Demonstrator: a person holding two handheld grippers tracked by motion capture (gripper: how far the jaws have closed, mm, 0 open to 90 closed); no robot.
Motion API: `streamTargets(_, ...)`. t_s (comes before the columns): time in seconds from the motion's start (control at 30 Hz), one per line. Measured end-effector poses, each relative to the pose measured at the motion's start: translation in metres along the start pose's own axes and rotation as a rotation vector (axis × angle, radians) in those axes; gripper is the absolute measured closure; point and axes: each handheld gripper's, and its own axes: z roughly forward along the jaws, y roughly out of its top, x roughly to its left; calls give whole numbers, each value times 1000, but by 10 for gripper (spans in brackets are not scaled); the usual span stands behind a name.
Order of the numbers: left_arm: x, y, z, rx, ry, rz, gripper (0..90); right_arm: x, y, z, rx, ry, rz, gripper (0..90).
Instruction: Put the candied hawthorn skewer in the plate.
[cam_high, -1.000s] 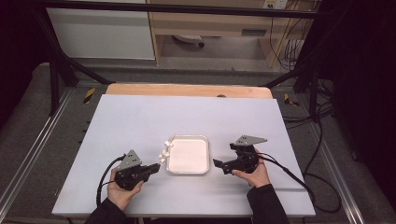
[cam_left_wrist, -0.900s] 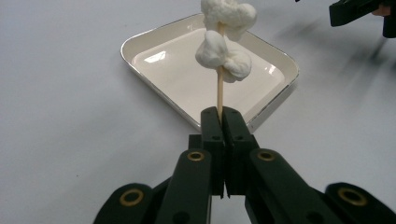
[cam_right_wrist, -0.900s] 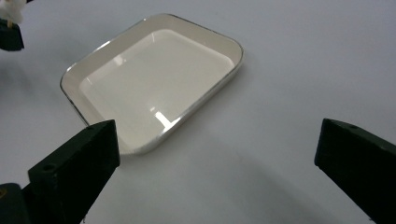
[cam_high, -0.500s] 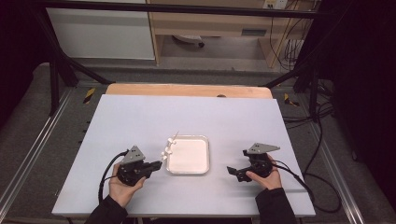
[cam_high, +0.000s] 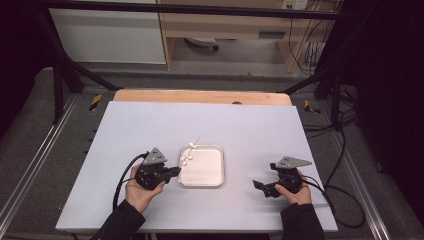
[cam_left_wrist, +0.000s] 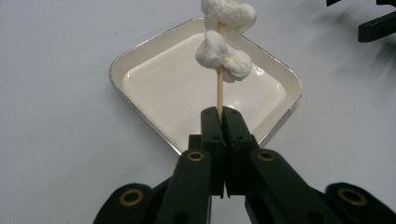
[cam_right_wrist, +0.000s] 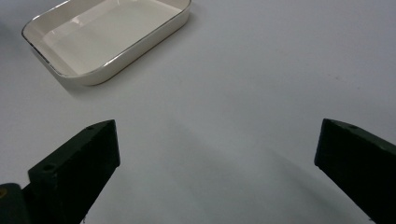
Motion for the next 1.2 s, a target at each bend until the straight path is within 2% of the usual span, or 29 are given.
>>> streamTargets(0.2,-3,12,14,62,13,9,888,-3,-5,-2,7,2,9,7)
streamTargets(0.4,-6,16,29,117,33,18,888,-5,-6,-4,6,-3,5,7)
streamTargets(0.77,-7,13,51,220,53,22,887,-5,-8,-4,10,-5,4,7)
streamTargets(1.2,-11,10,63,287,73,41,884,-5,-8,-4,18,-6,4,7)
